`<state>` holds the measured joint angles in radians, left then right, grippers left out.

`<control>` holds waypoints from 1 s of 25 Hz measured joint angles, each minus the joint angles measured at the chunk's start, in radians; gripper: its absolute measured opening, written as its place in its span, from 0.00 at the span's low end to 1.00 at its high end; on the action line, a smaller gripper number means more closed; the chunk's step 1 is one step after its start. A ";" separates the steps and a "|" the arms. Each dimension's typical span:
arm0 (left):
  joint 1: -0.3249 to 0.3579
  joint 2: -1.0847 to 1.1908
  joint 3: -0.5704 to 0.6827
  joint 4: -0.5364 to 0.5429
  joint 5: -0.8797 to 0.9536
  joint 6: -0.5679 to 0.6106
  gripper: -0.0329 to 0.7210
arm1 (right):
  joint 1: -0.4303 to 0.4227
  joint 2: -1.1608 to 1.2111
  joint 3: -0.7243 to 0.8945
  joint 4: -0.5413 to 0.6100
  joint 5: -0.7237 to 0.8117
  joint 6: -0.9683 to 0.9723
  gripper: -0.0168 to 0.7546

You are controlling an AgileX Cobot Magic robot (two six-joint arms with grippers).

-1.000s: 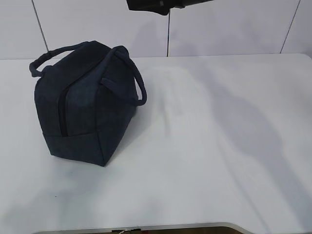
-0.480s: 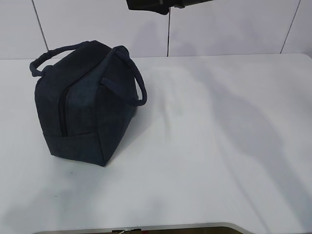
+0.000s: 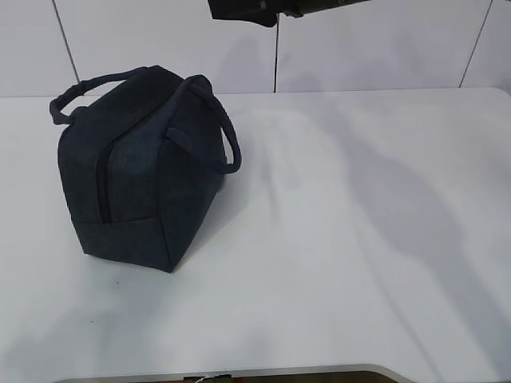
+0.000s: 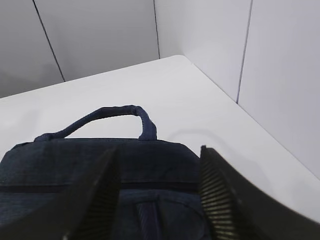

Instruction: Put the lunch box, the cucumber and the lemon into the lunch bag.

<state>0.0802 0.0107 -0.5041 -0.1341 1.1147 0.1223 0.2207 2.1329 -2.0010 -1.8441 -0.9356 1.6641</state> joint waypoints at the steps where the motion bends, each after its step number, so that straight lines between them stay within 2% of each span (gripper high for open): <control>1: 0.000 0.000 0.000 0.000 0.000 0.000 0.36 | 0.000 0.000 0.000 0.000 0.001 0.000 0.55; 12: 0.000 0.000 0.000 0.000 0.000 0.000 0.36 | 0.000 0.000 0.033 0.000 0.083 -0.004 0.55; 25: 0.000 0.000 0.000 0.000 0.000 0.000 0.36 | 0.000 -0.005 0.079 0.000 0.333 -0.006 0.55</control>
<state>0.0802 0.0107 -0.5041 -0.1341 1.1147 0.1223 0.2207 2.1281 -1.9224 -1.8441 -0.6027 1.6582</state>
